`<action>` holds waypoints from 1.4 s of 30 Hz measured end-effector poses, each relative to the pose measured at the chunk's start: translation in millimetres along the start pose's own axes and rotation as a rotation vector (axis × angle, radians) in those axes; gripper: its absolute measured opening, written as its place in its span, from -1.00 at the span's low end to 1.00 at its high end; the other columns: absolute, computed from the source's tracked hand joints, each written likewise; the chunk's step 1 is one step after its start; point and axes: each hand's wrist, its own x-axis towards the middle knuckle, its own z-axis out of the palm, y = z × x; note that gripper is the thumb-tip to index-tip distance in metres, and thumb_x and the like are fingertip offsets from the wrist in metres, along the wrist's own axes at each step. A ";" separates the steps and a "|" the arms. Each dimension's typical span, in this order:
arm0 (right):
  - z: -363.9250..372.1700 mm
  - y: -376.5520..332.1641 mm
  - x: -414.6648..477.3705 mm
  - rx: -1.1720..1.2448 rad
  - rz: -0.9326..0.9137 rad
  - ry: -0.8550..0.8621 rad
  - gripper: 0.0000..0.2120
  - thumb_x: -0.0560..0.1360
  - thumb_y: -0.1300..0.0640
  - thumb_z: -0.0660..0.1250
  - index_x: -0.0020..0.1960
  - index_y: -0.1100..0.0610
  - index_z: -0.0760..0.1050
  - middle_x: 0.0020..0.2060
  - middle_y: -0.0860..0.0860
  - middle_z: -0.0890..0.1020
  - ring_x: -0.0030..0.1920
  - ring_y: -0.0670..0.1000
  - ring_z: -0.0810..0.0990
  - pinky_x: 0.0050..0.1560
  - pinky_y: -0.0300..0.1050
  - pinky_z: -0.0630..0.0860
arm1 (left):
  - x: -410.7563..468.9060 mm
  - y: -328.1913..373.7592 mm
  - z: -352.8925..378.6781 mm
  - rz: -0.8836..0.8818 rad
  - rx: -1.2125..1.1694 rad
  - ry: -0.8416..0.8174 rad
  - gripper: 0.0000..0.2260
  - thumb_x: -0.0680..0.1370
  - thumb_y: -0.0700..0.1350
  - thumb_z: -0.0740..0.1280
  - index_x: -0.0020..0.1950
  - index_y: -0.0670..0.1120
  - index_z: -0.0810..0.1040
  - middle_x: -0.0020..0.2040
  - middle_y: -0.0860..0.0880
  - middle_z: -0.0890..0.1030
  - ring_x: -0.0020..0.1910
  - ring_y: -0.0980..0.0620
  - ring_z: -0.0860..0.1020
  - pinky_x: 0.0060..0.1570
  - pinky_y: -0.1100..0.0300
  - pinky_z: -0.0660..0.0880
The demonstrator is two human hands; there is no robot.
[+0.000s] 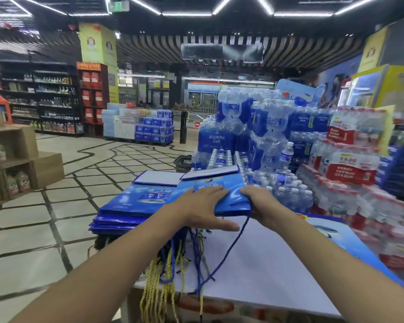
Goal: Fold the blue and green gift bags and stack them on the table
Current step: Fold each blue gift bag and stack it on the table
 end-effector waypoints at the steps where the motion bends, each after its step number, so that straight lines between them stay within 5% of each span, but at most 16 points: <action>1: -15.9 -0.6 -0.2 0.017 0.002 0.018 -0.87 0.63 0.21 0.25 0.08 0.15 0.58 -0.10 0.12 0.70 -0.15 0.09 0.67 -0.23 -0.10 0.58 | 7.0 5.6 2.0 0.050 0.041 0.021 -0.10 0.50 0.48 0.24 0.69 0.15 -0.05 0.69 0.12 -0.02 0.65 0.09 0.02 0.61 -0.17 0.01; 4: -70.6 7.7 3.4 0.002 0.027 0.104 -0.88 0.62 0.18 0.25 0.06 0.10 0.57 -0.08 0.13 0.67 -0.09 0.11 0.63 -0.22 -0.08 0.56 | 30.5 22.5 15.4 0.133 0.041 0.068 -0.24 0.59 0.30 0.28 0.69 0.17 -0.02 0.69 0.12 0.00 0.64 0.06 0.07 0.59 -0.16 0.10; 10: -154.0 55.1 -5.7 -0.177 0.135 0.212 -0.87 0.61 0.18 0.26 -0.04 0.12 0.58 -0.15 0.13 0.65 -0.20 0.08 0.61 -0.24 -0.12 0.51 | 59.0 63.0 79.3 0.194 -0.032 -0.002 -0.32 0.60 0.33 0.25 0.66 0.17 0.14 0.67 0.07 0.14 0.60 0.00 0.22 0.54 -0.02 0.23; 16: -207.7 121.1 -19.0 -1.032 0.093 0.235 -0.65 0.64 0.00 0.27 -0.25 0.17 0.47 -0.32 0.10 0.55 -0.21 0.15 0.54 -0.20 -0.03 0.37 | 57.4 79.0 148.2 0.127 -0.122 -0.216 -0.45 0.69 0.29 0.08 0.66 0.17 0.17 0.68 0.08 0.13 0.63 0.03 0.13 0.55 0.00 0.19; 20: -209.0 110.2 -40.7 -1.056 -0.126 0.235 -0.83 0.62 0.01 0.33 -0.07 0.04 0.63 -0.09 -0.07 0.68 -0.11 -0.02 0.62 -0.02 0.06 0.57 | 56.7 77.4 155.6 0.122 -0.113 -0.142 -0.45 0.69 0.30 0.06 0.65 0.15 0.20 0.67 0.04 0.17 0.63 0.01 0.16 0.53 -0.01 0.24; 22: -198.3 100.4 -61.5 -1.027 -0.233 0.139 -0.89 0.63 0.03 0.35 -0.05 -0.07 0.62 -0.09 -0.19 0.65 -0.20 -0.16 0.57 -0.11 -0.08 0.54 | 54.9 73.6 155.4 0.133 -0.144 -0.109 -0.43 0.68 0.31 0.11 0.65 0.13 0.20 0.66 0.06 0.19 0.62 0.03 0.17 0.54 0.04 0.22; 27: -169.5 106.5 -100.0 -1.254 -0.345 -0.174 -0.84 0.58 -0.07 0.32 0.06 -0.15 0.68 -0.09 -0.28 0.70 -0.14 -0.21 0.61 -0.10 -0.15 0.56 | 53.6 66.1 165.1 0.099 -0.226 -0.074 -0.49 0.71 0.23 0.10 0.63 0.08 0.28 0.63 0.08 0.27 0.58 0.06 0.25 0.49 0.09 0.26; 30: -152.7 115.0 -103.5 -1.415 -0.390 -0.151 -0.74 0.63 -0.09 0.27 0.28 -0.19 0.60 0.11 -0.27 0.68 0.03 -0.19 0.59 -0.18 -0.30 0.40 | 53.6 66.7 178.0 0.078 -0.269 -0.032 -0.51 0.72 0.21 0.08 0.61 0.06 0.31 0.60 0.08 0.32 0.56 0.07 0.28 0.45 0.10 0.30; 33: -137.3 125.9 -101.3 -1.422 -0.396 -0.124 -0.73 0.64 -0.12 0.24 0.31 -0.22 0.57 0.13 -0.23 0.64 0.10 -0.11 0.59 -0.13 -0.17 0.44 | 53.7 66.5 185.4 0.071 -0.300 0.012 -0.51 0.72 0.22 0.08 0.61 0.05 0.32 0.59 0.09 0.34 0.54 0.09 0.30 0.42 0.13 0.32; 38: -131.7 135.5 -96.8 -1.379 -0.327 -0.099 -0.85 0.62 -0.13 0.26 0.07 -0.15 0.57 -0.03 -0.15 0.44 -0.09 -0.06 0.56 -0.16 -0.03 0.51 | 55.0 67.0 187.5 0.073 -0.310 0.031 -0.50 0.71 0.22 0.08 0.61 0.05 0.32 0.60 0.09 0.32 0.56 0.10 0.26 0.45 0.14 0.27; 42: -145.5 119.4 -101.5 -0.896 -0.291 -0.005 -0.87 0.63 0.10 0.26 -0.10 -0.03 0.47 -0.19 -0.14 0.62 -0.16 -0.12 0.55 -0.04 -0.02 0.51 | 54.7 68.9 186.9 0.082 -0.316 0.049 -0.51 0.72 0.21 0.07 0.59 0.03 0.33 0.55 0.08 0.38 0.51 0.08 0.32 0.41 0.12 0.33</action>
